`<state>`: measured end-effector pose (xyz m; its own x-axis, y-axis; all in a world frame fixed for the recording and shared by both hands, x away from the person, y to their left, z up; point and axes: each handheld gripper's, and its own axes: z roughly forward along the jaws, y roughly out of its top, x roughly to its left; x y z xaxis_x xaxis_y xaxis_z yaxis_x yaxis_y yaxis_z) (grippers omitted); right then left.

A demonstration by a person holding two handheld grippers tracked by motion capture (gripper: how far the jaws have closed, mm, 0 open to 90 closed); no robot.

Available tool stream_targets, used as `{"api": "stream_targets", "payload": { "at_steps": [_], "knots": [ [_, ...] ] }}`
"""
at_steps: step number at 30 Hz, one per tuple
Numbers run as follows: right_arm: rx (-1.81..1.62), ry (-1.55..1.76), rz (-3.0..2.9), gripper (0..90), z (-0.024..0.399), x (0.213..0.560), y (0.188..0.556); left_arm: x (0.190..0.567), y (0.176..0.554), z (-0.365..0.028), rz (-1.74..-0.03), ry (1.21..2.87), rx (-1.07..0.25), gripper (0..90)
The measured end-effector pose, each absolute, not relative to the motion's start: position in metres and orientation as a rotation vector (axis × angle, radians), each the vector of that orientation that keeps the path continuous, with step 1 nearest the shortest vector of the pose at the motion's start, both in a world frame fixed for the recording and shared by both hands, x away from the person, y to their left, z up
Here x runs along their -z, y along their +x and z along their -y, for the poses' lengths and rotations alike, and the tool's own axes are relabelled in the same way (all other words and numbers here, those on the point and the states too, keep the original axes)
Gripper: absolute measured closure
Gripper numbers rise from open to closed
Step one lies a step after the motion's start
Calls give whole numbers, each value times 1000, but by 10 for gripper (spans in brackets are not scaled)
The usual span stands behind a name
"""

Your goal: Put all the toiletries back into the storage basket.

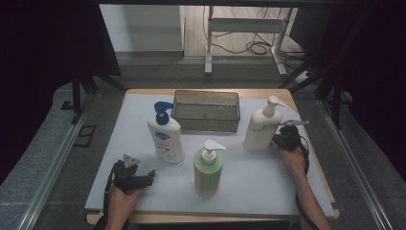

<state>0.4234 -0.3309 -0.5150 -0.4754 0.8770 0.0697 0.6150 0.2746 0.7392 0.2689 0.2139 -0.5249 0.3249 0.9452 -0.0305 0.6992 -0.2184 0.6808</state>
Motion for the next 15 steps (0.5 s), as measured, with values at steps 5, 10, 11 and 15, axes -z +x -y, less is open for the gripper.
{"api": "stream_targets", "payload": {
  "at_steps": [5,10,11,15],
  "knots": [
    [-1061,1357,-2203,900,334,515,419,525,269,-214,-1443,1996,-532,116],
    [-1084,1332,-2239,900,332,515,413,525,269,-214,-1443,1996,-532,116],
    [-1084,1332,-2239,900,332,515,413,525,269,-214,-1443,1996,-532,116],
    [-1083,1310,-2263,900,329,515,407,525,269,-214,-1443,1996,-532,116]
  ]
}}
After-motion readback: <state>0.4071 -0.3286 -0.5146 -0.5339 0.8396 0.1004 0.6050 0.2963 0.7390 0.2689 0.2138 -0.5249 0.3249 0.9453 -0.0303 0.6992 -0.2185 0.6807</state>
